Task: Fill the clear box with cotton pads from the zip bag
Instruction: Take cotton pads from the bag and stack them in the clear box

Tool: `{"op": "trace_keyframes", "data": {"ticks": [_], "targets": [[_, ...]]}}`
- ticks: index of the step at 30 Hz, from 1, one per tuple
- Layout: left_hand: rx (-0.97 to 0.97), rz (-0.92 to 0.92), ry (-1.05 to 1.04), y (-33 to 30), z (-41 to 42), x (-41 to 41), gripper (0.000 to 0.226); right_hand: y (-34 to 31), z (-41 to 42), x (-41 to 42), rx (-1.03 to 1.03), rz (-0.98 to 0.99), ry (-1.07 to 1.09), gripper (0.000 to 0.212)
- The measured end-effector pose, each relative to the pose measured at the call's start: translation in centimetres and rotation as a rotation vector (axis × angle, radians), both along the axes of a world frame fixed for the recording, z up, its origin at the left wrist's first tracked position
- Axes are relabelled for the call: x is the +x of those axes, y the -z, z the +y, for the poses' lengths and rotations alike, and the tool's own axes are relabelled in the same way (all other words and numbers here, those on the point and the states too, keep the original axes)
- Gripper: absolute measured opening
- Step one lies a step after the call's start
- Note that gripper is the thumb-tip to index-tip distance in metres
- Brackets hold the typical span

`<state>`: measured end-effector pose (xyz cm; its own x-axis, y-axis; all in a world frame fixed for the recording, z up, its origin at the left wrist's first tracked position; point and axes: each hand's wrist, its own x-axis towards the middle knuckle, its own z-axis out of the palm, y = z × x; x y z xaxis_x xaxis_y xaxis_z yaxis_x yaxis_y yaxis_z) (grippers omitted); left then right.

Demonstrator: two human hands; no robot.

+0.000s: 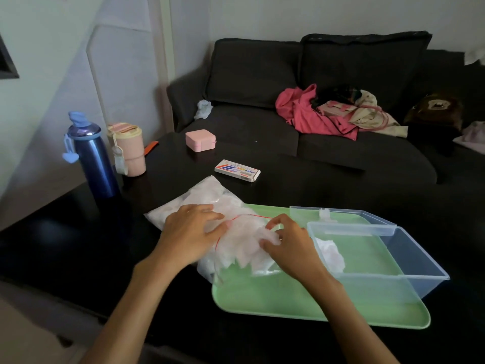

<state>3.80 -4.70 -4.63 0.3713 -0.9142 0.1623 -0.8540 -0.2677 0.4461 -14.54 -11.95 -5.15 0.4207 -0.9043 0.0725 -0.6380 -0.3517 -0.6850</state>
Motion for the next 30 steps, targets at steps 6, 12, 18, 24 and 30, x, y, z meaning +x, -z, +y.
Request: {"op": "trace_keyframes", "data": {"ticks": [6, 12, 18, 24, 30], "targets": [[0.083, 0.000, 0.100, -0.1, 3.5, -0.1, 0.060, -1.6, -0.1, -1.2, 0.179, -0.158, -0.098, 0.015], [-0.054, -0.080, -0.055, 0.9, 1.2, -1.6, 0.037, -2.3, -0.6, -4.3, 0.386, -0.292, -0.169, 0.030], [-0.095, -0.117, -0.110, 0.1, -1.0, -1.6, 0.049, -3.6, -1.9, -7.9, 0.501, -0.541, -0.116, 0.020], [-0.470, 0.358, 0.102, -3.4, -2.6, -8.7, 0.027, -4.3, -3.1, -9.8, 0.503, -0.682, -0.020, 0.022], [-0.235, 0.815, 0.270, -3.4, -4.0, -13.0, 0.024, -4.6, -2.6, -9.9, 0.404, -0.824, -0.069, 0.022]]}}
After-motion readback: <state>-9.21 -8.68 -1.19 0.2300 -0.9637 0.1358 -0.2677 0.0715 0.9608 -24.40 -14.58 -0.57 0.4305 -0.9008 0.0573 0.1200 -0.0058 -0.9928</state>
